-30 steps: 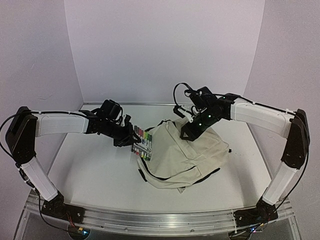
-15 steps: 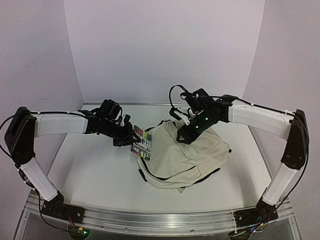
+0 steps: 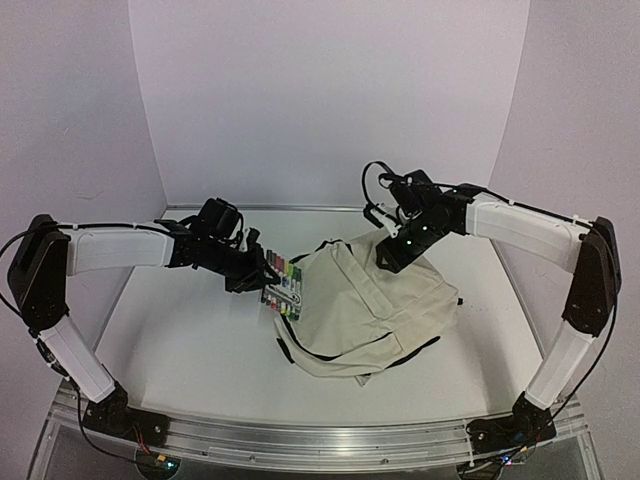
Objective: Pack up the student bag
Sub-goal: Adjust the student bag at the center of the board, then place the stationery in the student bag, then zip the student bag at the center of the board.
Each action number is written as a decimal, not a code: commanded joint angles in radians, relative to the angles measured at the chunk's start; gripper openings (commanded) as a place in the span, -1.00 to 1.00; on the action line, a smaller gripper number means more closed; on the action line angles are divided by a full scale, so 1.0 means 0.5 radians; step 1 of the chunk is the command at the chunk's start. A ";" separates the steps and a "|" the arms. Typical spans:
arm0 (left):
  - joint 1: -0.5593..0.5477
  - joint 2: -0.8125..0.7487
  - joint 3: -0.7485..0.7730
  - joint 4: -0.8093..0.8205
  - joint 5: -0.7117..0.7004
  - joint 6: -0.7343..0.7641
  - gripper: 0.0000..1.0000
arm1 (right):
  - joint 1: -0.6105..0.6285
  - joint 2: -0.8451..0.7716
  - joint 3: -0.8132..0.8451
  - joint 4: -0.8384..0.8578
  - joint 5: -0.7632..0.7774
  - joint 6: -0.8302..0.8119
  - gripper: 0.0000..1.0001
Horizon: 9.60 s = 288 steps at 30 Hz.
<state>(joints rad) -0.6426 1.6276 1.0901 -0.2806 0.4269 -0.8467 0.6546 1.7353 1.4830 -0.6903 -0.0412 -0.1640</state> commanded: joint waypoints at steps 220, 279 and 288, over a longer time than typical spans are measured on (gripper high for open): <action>-0.510 0.759 1.505 -0.637 -0.333 0.192 -1.00 | -0.136 0.071 -0.353 0.180 -1.210 0.676 -0.63; -0.015 1.429 2.040 -0.399 0.464 0.230 0.10 | -0.191 0.317 -0.067 -0.015 -1.127 0.186 -0.04; -0.043 1.493 2.103 -0.357 0.534 0.215 0.01 | -0.189 0.312 -0.062 -0.015 -1.127 0.183 -0.03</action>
<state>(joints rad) -0.6459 2.3468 2.0772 -0.4640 0.6404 -0.7367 0.5335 1.8713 1.4971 -0.5542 -0.6209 -0.0757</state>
